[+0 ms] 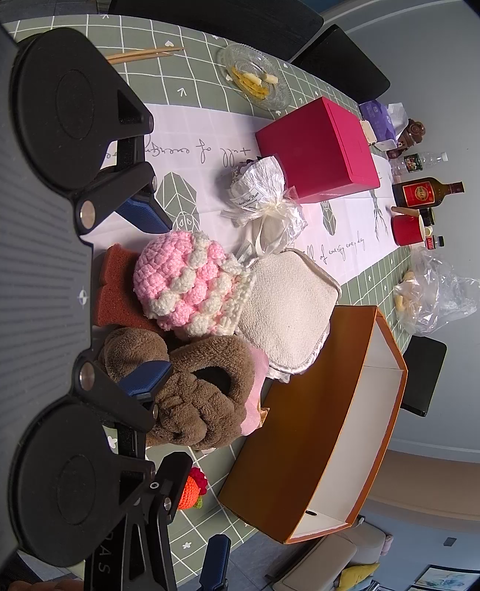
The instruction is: Organize soft objects
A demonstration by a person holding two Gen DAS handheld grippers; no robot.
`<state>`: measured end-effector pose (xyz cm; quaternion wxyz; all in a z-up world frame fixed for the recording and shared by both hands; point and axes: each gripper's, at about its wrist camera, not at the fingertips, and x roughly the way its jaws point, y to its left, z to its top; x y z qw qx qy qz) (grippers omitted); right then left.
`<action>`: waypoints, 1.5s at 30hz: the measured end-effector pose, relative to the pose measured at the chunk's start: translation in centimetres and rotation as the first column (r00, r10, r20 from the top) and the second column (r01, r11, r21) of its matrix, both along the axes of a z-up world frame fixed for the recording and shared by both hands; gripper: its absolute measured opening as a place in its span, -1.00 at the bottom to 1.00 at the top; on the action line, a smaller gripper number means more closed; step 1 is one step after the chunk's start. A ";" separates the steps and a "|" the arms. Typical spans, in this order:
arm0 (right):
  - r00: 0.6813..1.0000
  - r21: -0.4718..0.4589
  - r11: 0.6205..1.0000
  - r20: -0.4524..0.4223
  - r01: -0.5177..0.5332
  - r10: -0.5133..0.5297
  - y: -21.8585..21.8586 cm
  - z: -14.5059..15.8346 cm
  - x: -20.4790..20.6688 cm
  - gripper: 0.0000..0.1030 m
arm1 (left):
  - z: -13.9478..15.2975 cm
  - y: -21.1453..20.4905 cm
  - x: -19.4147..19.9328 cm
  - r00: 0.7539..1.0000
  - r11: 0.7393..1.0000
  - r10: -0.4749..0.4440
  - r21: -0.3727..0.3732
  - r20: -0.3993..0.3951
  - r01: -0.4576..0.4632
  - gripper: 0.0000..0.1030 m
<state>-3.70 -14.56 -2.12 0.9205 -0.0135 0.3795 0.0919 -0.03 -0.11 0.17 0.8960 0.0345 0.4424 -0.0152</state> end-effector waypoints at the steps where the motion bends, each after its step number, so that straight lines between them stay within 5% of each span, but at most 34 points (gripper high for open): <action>1: 1.000 -0.001 1.000 0.000 0.000 0.000 0.0 0.0 0.0 0.94 | 0.0 0.0 0.0 1.000 1.000 0.000 0.000 0.000 0.000 0.78; 32: 1.000 0.002 1.000 -0.002 -0.004 0.004 0.0 0.0 0.1 0.94 | 0.1 -0.1 0.0 1.000 1.000 -0.003 0.004 0.002 0.003 0.78; 45: 0.999 0.009 0.999 0.010 -0.046 0.046 -3.4 -1.0 -0.2 0.95 | -0.7 0.9 1.0 0.991 0.991 -0.133 0.022 0.034 0.133 0.80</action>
